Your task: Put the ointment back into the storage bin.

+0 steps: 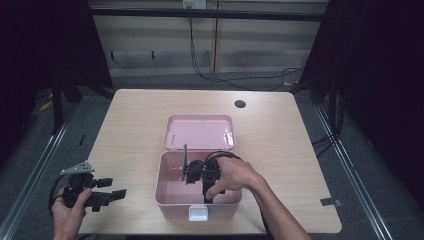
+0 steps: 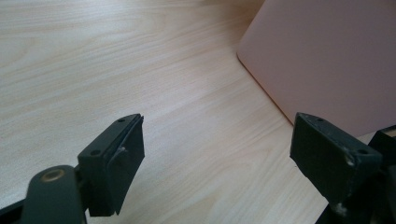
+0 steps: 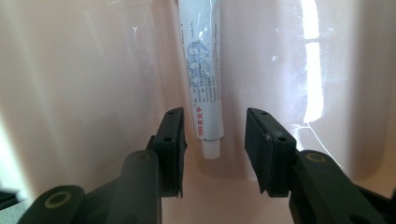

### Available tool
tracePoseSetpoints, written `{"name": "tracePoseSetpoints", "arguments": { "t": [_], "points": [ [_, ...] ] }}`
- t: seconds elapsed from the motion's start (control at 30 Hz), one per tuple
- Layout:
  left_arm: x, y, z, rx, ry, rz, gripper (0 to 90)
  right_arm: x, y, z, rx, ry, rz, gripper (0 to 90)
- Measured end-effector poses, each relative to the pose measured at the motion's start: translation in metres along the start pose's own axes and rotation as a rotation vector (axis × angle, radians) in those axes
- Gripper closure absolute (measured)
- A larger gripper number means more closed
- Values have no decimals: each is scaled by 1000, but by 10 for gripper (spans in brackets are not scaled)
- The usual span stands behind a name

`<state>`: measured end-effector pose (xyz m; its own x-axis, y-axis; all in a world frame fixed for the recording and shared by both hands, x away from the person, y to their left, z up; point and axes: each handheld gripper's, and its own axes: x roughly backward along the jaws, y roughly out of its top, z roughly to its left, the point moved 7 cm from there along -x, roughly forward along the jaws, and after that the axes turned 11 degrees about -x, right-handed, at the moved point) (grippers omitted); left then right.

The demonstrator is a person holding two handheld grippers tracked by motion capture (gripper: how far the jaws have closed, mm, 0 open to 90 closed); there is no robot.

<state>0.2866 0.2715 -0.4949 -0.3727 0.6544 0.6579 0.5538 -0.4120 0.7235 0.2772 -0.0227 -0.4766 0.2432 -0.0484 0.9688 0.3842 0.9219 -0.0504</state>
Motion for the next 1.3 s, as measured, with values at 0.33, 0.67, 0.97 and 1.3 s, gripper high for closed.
{"name": "tracePoseSetpoints", "arguments": {
  "t": [0.33,0.67,0.97,1.3],
  "points": [
    [0,0,0,0,-1,-1,177,19,-3,-1,-20,-25,-36,573],
    [0,0,0,0,-3,0,176,35,-11,-3,-30,-30,-95,567],
    [0,0,0,-2,0,-1,176,51,-20,-5,-45,-42,-103,567],
    [0,0,0,0,0,0,176,71,-28,-5,-49,-57,-118,564]
  ]
}}
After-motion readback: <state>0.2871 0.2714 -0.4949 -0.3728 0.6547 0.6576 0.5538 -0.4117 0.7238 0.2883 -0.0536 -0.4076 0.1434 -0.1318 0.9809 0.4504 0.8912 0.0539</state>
